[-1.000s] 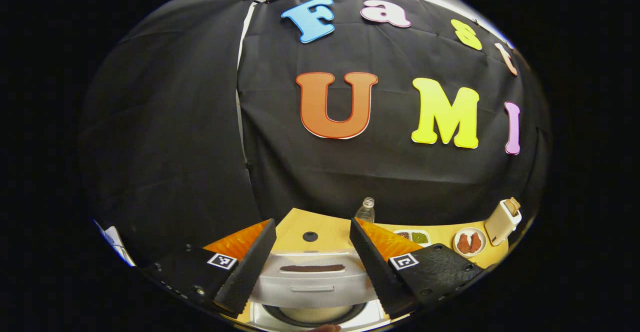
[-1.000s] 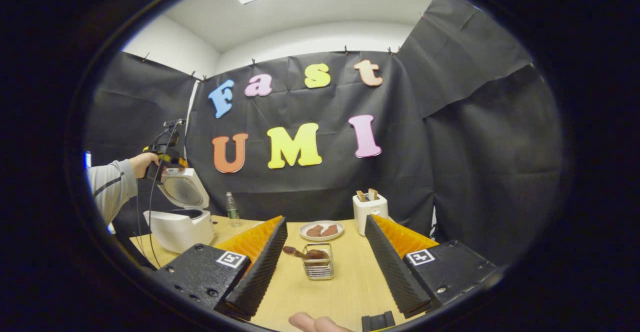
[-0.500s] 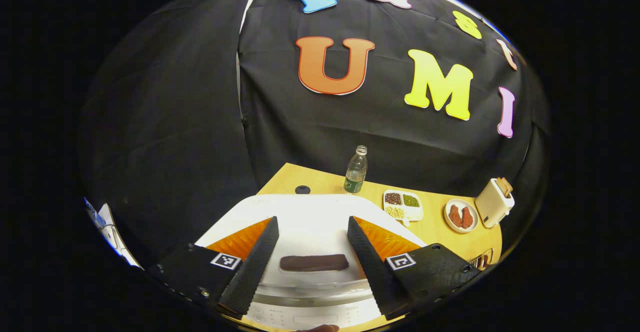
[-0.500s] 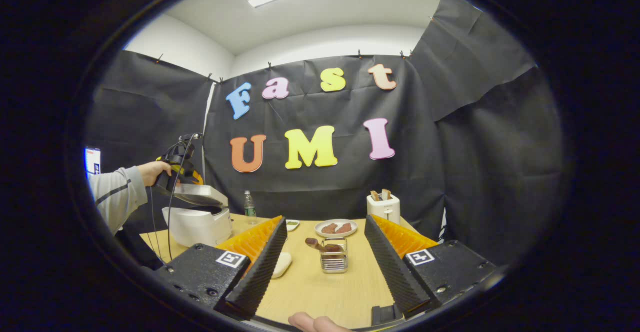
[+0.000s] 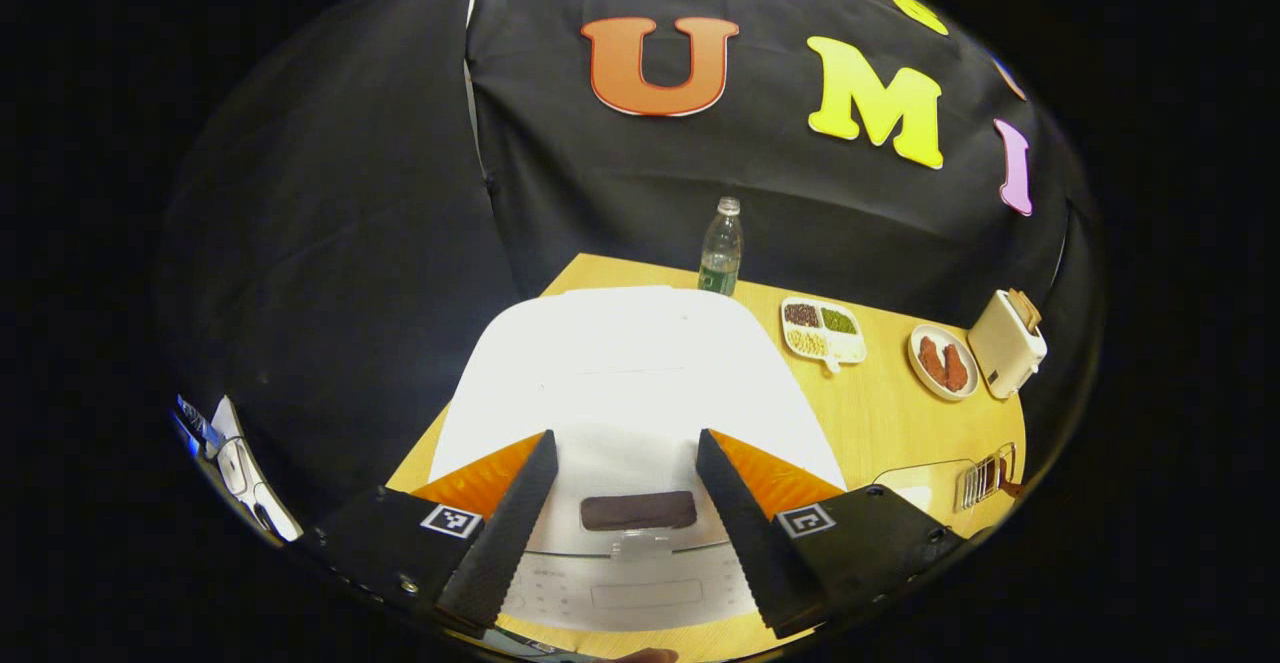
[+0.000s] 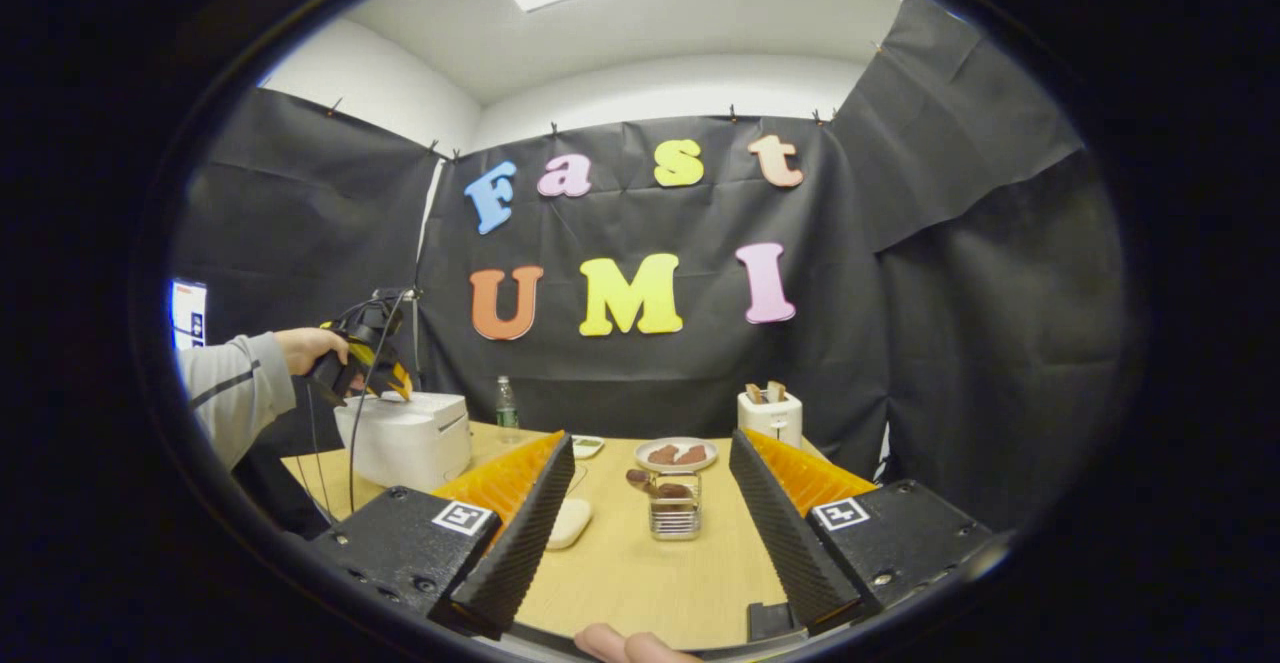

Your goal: Close the left gripper, press the button to open the rice cooker; take a wooden spoon from the chopstick holder with the right hand, scoop a spoonful of rice and pour it into the rice cooker, then put the wooden spoon back into the chopstick holder.

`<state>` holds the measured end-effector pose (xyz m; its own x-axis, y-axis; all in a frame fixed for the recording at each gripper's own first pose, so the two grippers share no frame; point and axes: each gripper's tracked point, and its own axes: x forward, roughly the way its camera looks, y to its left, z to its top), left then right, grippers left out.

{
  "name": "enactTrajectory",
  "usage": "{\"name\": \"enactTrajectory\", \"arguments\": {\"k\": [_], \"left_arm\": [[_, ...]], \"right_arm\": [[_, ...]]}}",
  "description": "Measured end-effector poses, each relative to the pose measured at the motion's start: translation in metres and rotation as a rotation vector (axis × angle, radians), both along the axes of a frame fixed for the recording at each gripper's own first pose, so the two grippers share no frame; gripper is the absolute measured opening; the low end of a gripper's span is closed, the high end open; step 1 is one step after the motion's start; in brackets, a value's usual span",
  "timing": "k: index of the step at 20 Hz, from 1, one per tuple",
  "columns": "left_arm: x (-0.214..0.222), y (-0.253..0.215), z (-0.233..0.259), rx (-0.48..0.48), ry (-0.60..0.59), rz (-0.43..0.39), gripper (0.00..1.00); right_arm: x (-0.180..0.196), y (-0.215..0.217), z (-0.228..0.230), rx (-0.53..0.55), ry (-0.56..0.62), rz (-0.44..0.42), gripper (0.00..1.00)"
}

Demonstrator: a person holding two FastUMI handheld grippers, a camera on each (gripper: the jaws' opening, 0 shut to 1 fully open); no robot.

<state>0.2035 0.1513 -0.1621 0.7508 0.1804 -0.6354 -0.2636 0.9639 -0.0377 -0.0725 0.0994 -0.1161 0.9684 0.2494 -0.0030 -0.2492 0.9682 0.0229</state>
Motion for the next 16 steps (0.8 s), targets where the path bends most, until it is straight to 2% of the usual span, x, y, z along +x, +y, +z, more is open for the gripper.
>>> {"name": "enactTrajectory", "arguments": {"k": [10,16], "left_arm": [[-0.002,0.002,-0.005,0.005,-0.042,0.001,0.93],[0.007,0.005,-0.005,0.02,-0.125,0.023,0.93]], "right_arm": [[-0.006,0.022,-0.009,-0.017,0.016,0.038,1.0],[-0.005,0.019,-0.01,-0.016,0.027,0.02,1.0]]}}
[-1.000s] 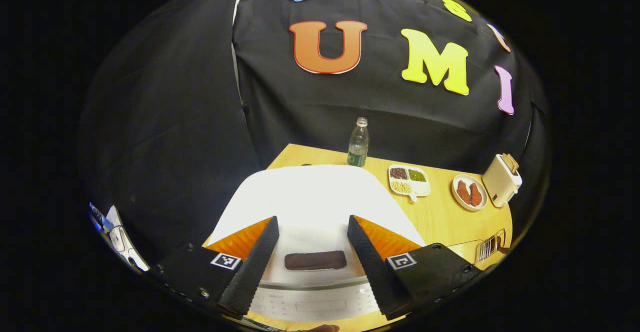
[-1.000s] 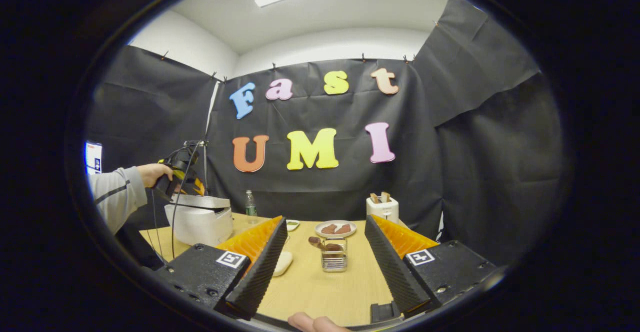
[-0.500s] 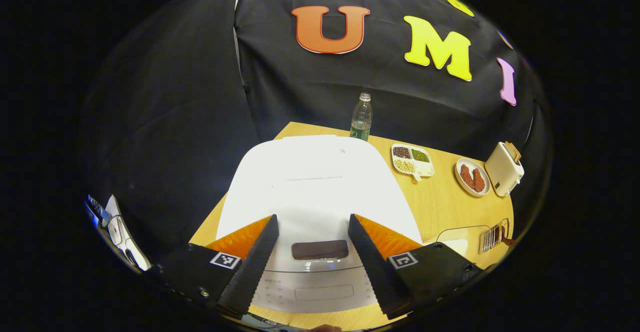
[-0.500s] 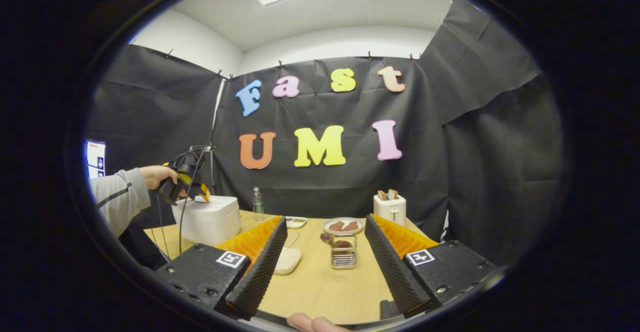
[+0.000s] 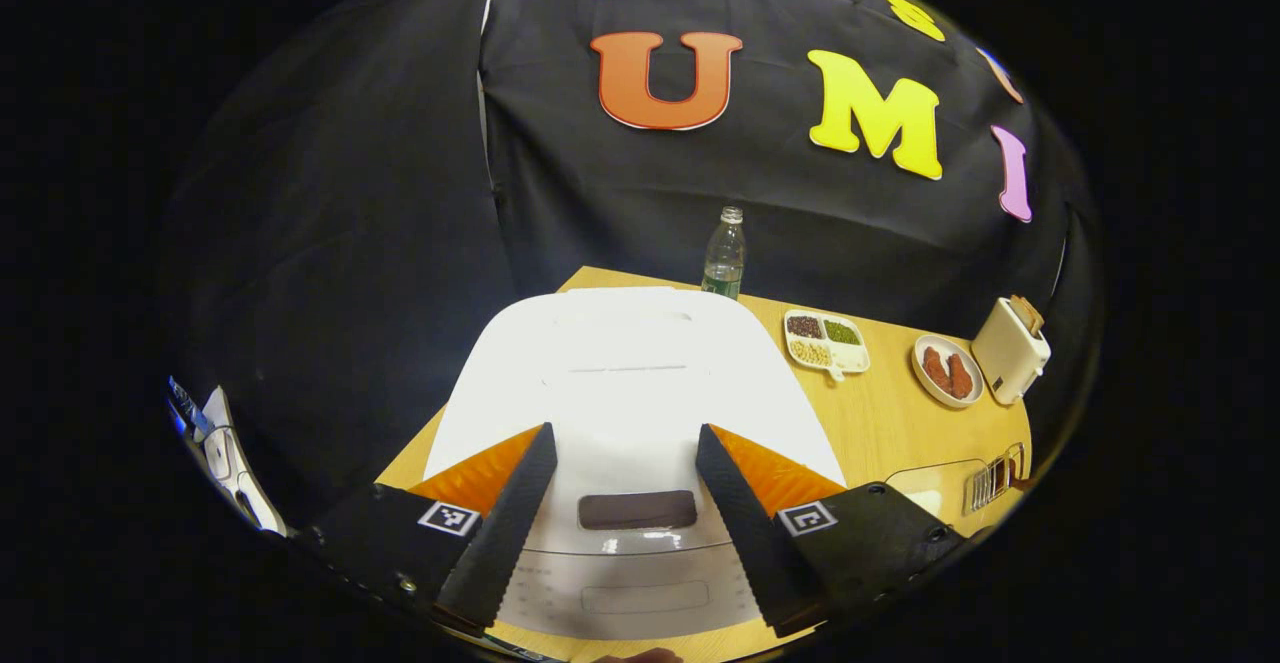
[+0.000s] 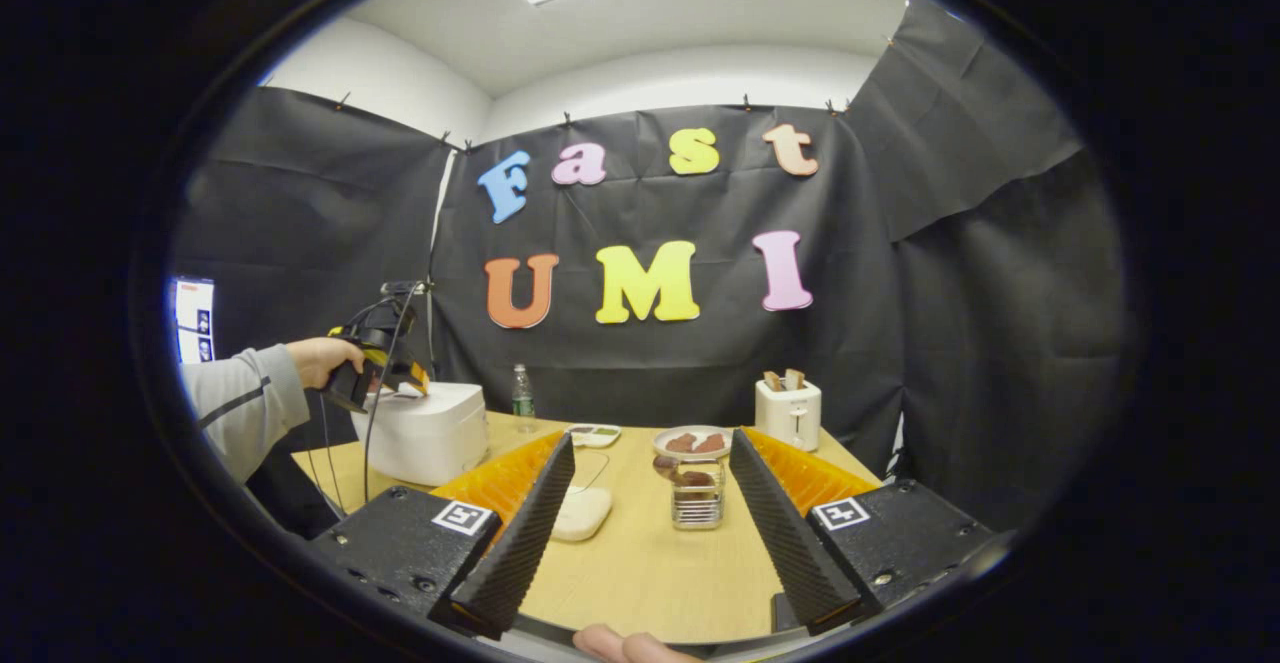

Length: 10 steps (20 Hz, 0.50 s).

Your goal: Close the left gripper, press the button to open the rice cooker; take a wooden spoon from the chopstick holder with the right hand, scoop a spoonful of rice and pour it into the rice cooker, then put the wooden spoon back into the chopstick holder.

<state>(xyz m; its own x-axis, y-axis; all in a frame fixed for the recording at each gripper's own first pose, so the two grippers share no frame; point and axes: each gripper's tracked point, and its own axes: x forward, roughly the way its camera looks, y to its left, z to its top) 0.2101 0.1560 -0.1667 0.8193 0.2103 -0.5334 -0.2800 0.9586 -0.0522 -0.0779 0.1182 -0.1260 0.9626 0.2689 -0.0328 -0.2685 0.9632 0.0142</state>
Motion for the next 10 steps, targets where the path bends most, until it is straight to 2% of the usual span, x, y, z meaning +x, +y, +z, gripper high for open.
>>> {"name": "enactTrajectory", "arguments": {"k": [1,2,3,7,9,10], "left_arm": [[0.0,-0.001,0.003,0.009,-0.014,-0.001,0.93],[0.0,-0.001,0.002,0.01,-0.013,-0.008,0.92],[-0.001,-0.002,0.003,0.009,-0.018,-0.012,0.92],[-0.009,-0.012,0.017,-0.051,-0.046,-0.03,0.93],[-0.014,-0.012,0.026,-0.051,-0.076,-0.033,0.93],[-0.019,-0.012,0.032,-0.039,-0.091,-0.036,0.93]], "right_arm": [[-0.001,-0.002,0.002,-0.001,-0.005,-0.008,1.0],[-0.001,-0.004,0.005,-0.001,-0.011,-0.014,0.93],[-0.001,-0.004,0.006,-0.002,-0.014,-0.02,1.0],[-0.002,-0.004,0.007,-0.008,-0.02,-0.029,1.0],[0.0,-0.007,0.011,-0.008,-0.024,-0.041,1.0],[-0.001,-0.008,0.013,-0.006,-0.027,-0.047,0.93]]}}
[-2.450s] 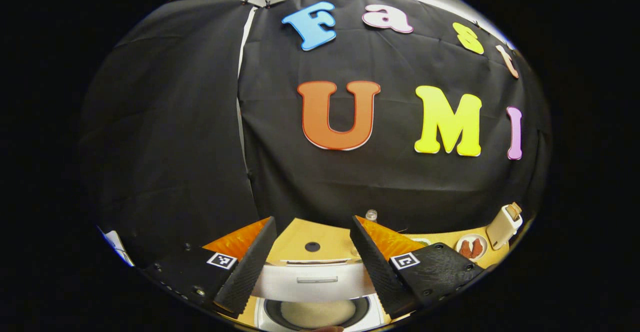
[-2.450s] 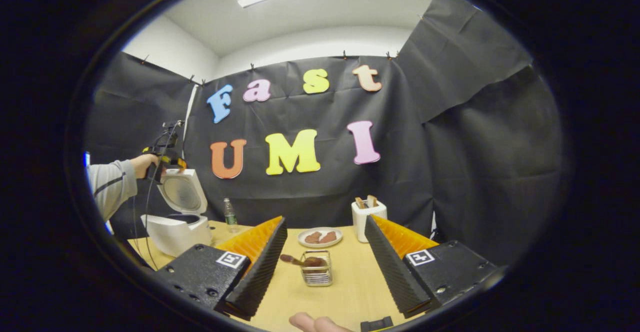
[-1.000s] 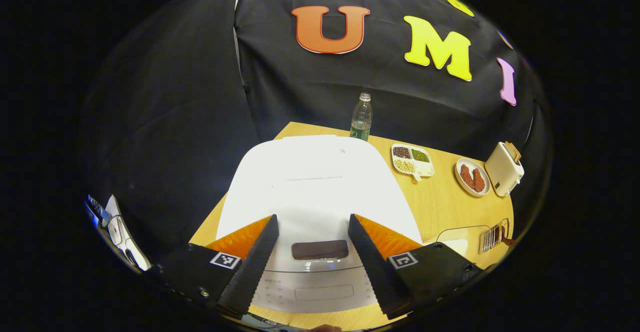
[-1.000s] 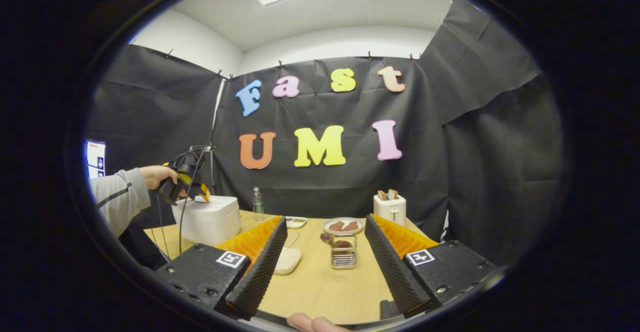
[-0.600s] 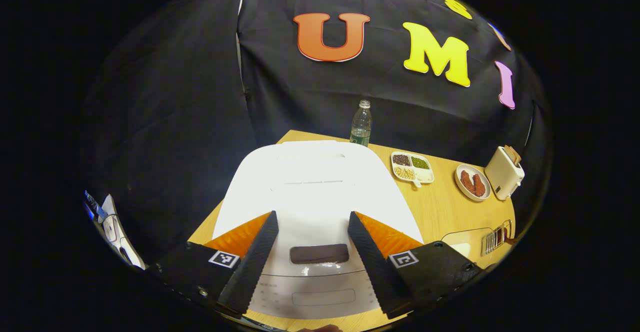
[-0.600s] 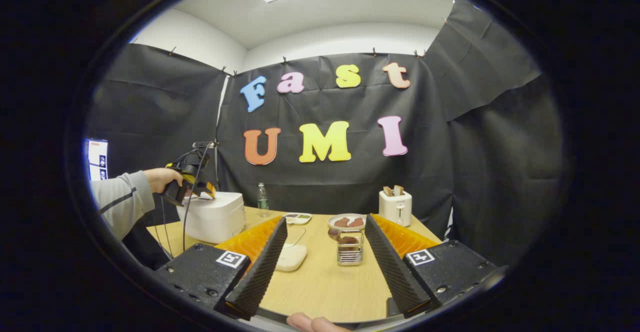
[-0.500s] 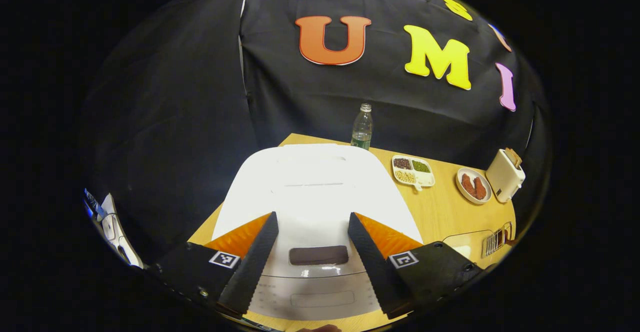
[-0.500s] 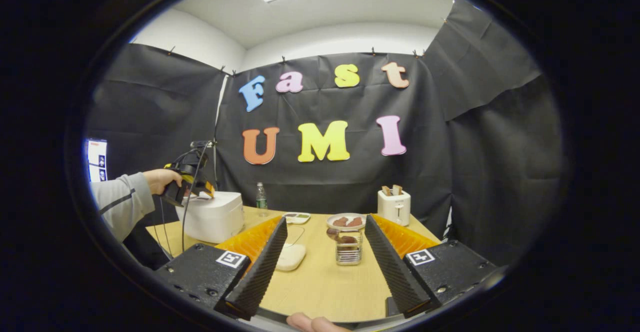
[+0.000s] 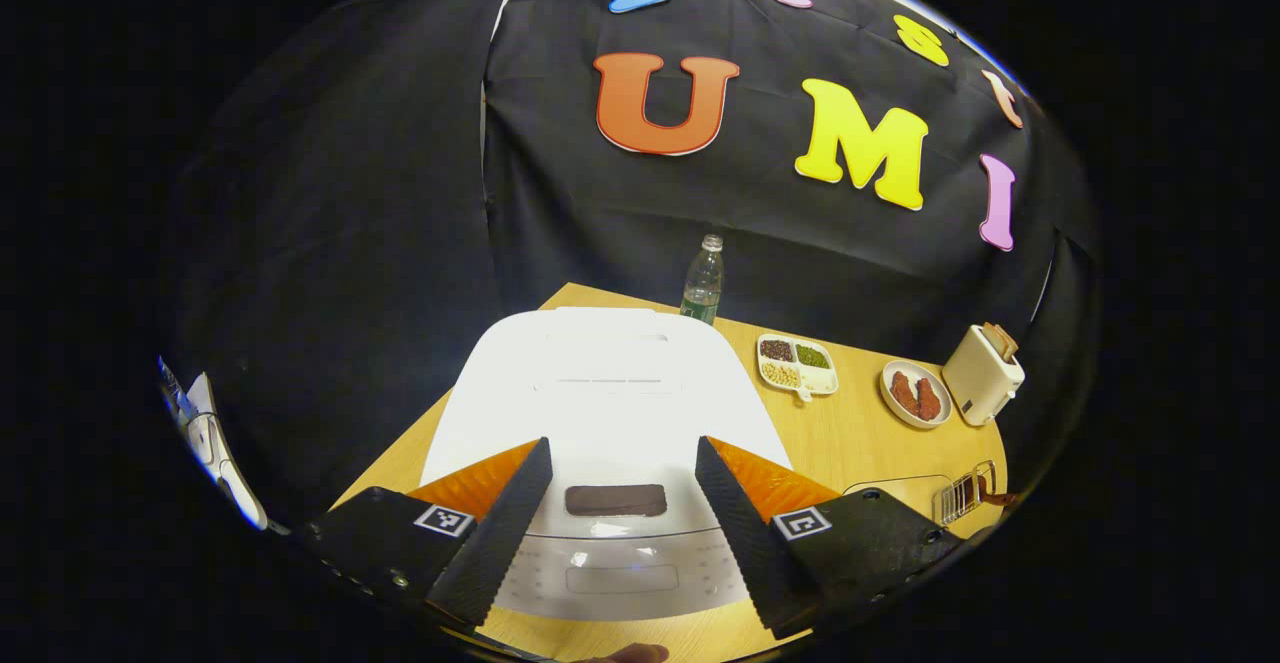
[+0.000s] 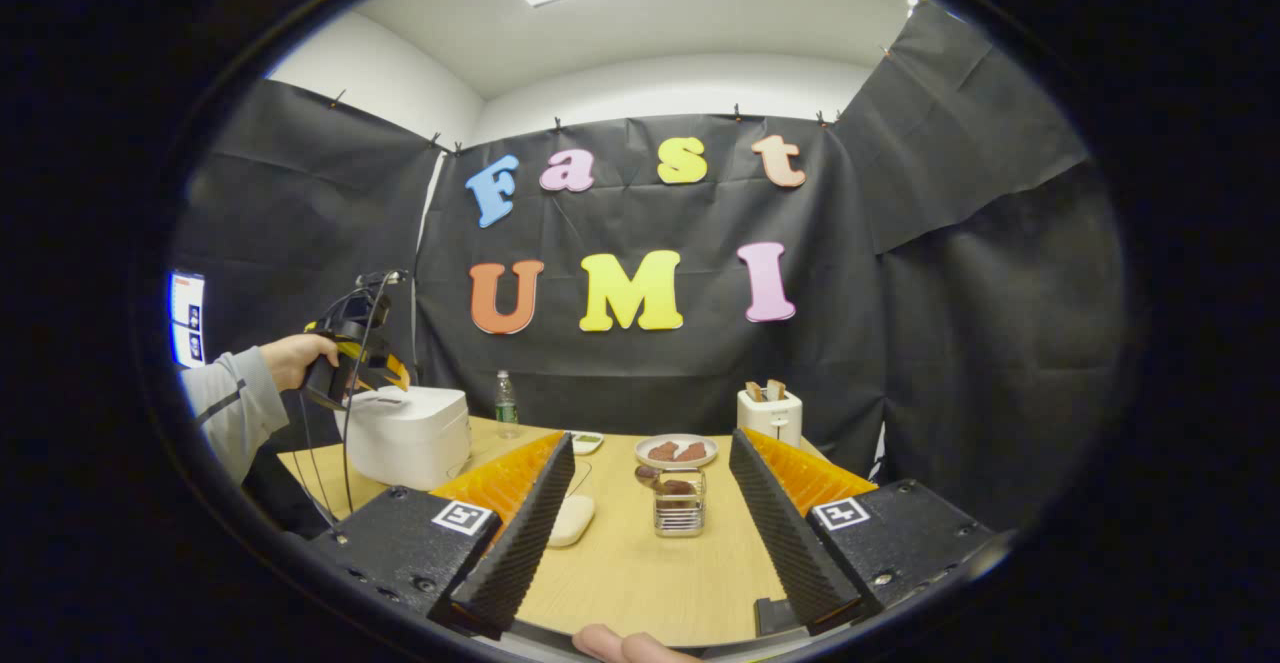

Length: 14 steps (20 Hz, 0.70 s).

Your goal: Close the left gripper, press the button to open the rice cooker; take a wooden spoon from the chopstick holder with the right hand, scoop a spoonful of rice and pour it into the rice cooker, then put the wooden spoon back into the chopstick holder.

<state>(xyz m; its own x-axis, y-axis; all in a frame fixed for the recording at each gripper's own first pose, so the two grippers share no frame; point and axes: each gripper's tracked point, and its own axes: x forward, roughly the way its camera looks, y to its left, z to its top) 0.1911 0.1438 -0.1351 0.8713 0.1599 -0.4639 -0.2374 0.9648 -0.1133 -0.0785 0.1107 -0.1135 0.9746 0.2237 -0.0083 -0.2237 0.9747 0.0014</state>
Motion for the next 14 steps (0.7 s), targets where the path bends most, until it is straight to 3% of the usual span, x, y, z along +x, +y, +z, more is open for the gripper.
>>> {"name": "enactTrajectory", "arguments": {"k": [1,9,10,11,12,13,14], "left_arm": [[-0.008,0.003,0.007,0.018,-0.015,0.004,0.93],[-0.08,-0.023,0.056,0.053,-0.209,-0.059,0.93],[-0.093,-0.028,0.062,0.06,-0.235,-0.069,0.94],[-0.105,-0.032,0.066,0.068,-0.257,-0.072,0.94],[-0.117,-0.037,0.072,0.076,-0.283,-0.073,0.94],[-0.13,-0.043,0.079,0.081,-0.311,-0.079,0.94],[-0.137,-0.047,0.077,0.079,-0.341,-0.084,0.94]], "right_arm": [[0.0,0.0,0.002,0.001,-0.002,-0.005,1.0],[-0.006,-0.017,0.029,0.051,-0.063,-0.088,1.0],[-0.007,-0.016,0.03,0.052,-0.062,-0.091,0.92],[-0.008,-0.018,0.032,0.05,-0.067,-0.103,0.92],[-0.01,-0.02,0.036,0.05,-0.076,-0.116,1.0],[-0.011,-0.022,0.039,0.05,-0.085,-0.126,0.93],[-0.013,-0.022,0.041,0.052,-0.093,-0.135,1.0]]}}
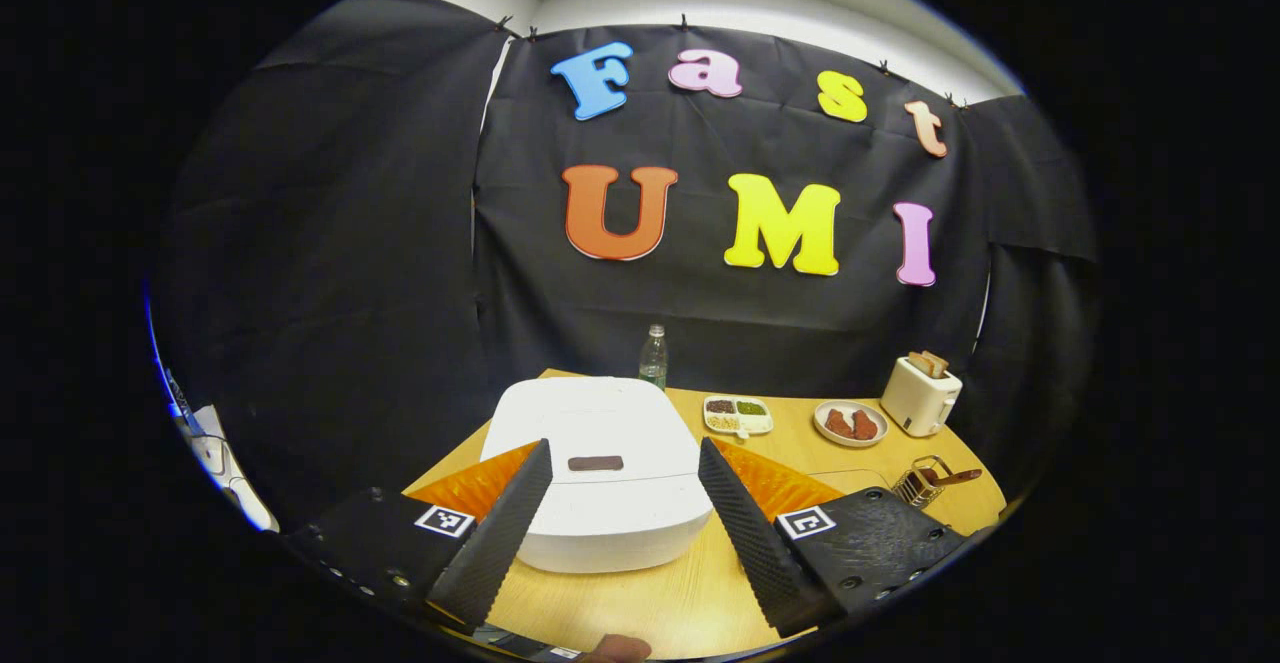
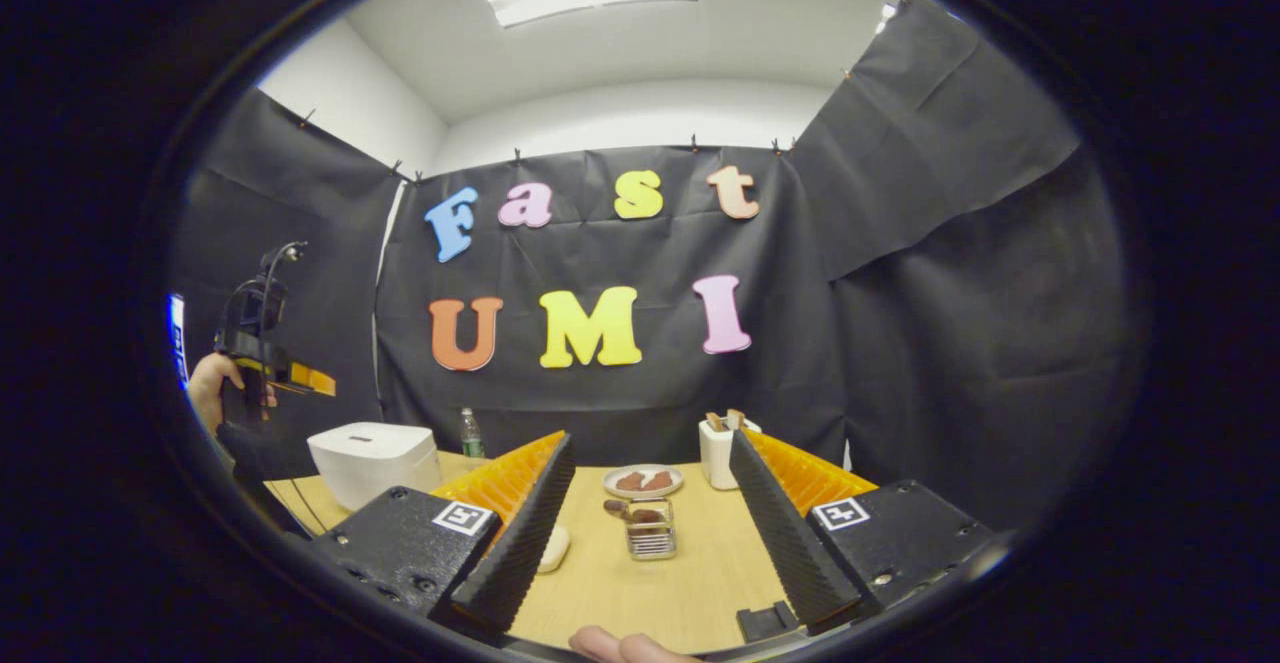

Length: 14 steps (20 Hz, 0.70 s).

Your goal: Close the left gripper, press the button to open the rice cooker; take a wooden spoon from the chopstick holder with the right hand, scoop a spoonful of rice and pour it into the rice cooker, then put the wooden spoon back into the chopstick holder.

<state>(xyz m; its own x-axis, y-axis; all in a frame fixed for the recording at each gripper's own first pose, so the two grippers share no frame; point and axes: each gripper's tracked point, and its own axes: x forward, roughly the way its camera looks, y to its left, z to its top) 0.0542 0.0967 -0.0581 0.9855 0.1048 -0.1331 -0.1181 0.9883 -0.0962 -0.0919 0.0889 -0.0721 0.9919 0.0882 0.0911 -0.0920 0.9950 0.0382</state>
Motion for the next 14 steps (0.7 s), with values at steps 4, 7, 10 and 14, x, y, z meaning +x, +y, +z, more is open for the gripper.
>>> {"name": "enactTrajectory", "arguments": {"k": [4,7,10,14], "left_arm": [[-0.05,-0.037,0.014,0.01,-0.08,-0.064,0.94],[-0.092,-0.06,0.02,0.039,-0.145,-0.095,0.94],[-0.129,-0.075,0.016,0.09,-0.2,-0.098,0.94],[-0.165,-0.089,0.013,0.145,-0.262,-0.066,0.94]], "right_arm": [[-0.006,0.004,0.004,-0.002,0.0,-0.007,1.0],[-0.008,0.001,0.006,-0.004,-0.002,-0.015,1.0],[-0.008,0.0,0.002,-0.009,0.01,-0.017,1.0],[-0.006,-0.004,-0.007,-0.001,0.041,-0.017,1.0]]}}
